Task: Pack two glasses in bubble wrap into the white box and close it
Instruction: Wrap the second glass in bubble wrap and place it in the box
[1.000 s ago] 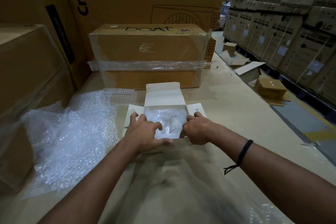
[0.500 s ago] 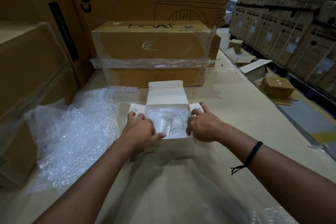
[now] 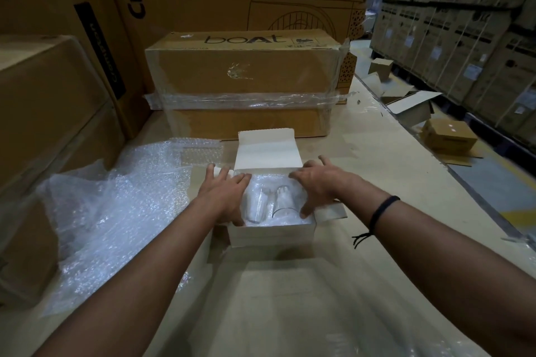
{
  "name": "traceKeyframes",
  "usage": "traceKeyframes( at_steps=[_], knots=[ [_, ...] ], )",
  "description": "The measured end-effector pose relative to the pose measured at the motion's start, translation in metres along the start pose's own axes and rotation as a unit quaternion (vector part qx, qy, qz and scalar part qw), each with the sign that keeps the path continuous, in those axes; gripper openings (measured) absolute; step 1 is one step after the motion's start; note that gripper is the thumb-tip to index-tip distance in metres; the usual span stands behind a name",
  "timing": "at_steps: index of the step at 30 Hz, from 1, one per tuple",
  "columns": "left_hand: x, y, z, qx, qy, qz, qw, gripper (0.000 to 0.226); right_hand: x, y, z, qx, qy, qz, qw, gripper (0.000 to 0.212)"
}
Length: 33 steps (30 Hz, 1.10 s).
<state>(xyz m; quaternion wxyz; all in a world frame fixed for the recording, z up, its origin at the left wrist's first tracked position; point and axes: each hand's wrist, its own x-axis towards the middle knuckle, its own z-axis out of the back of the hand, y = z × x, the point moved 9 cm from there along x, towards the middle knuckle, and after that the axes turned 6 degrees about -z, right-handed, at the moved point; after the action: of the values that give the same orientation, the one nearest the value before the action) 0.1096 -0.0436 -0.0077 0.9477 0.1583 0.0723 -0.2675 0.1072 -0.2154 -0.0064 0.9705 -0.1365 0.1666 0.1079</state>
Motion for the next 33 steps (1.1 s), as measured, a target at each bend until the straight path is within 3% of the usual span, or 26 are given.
traceKeyframes(
  at_steps=[4, 6, 11, 16, 19, 26, 31, 33],
  knots=[
    [0.014, -0.001, -0.010, -0.002, 0.046, 0.006, 0.999, 0.119, 0.006, 0.014, -0.002, -0.046, 0.035, -0.011, 0.998, 0.050],
    [0.016, -0.001, -0.011, -0.001, 0.051, 0.005, 0.999, 0.119, 0.004, 0.016, 0.005, -0.025, 0.061, -0.022, 0.998, 0.043],
    [0.010, 0.004, -0.003, -0.028, 0.019, 0.000, 0.999, 0.101, 0.020, 0.018, 0.039, 0.070, -0.035, -0.007, 0.997, 0.054],
    [0.003, 0.003, -0.003, 0.014, 0.029, -0.004, 0.999, 0.061, 0.036, 0.047, 0.015, 0.084, 0.021, 0.032, 0.996, 0.060],
    [0.004, -0.002, -0.013, 0.025, 0.035, -0.003, 0.999, 0.060, 0.041, 0.049, 0.006, 0.093, 0.021, 0.029, 0.995, 0.056],
    [-0.004, 0.006, -0.004, -0.022, -0.008, 0.013, 1.000, 0.049, 0.001, 0.002, 0.031, 0.066, -0.077, -0.015, 0.995, 0.048],
    [-0.009, -0.001, -0.004, -0.024, -0.021, 0.044, 0.999, 0.063, -0.020, -0.001, -0.003, -0.047, -0.077, -0.057, 0.994, 0.091],
    [-0.007, -0.004, -0.010, -0.018, -0.011, 0.058, 0.998, 0.069, -0.017, 0.001, -0.012, -0.046, -0.078, -0.069, 0.994, 0.097]
  ],
)
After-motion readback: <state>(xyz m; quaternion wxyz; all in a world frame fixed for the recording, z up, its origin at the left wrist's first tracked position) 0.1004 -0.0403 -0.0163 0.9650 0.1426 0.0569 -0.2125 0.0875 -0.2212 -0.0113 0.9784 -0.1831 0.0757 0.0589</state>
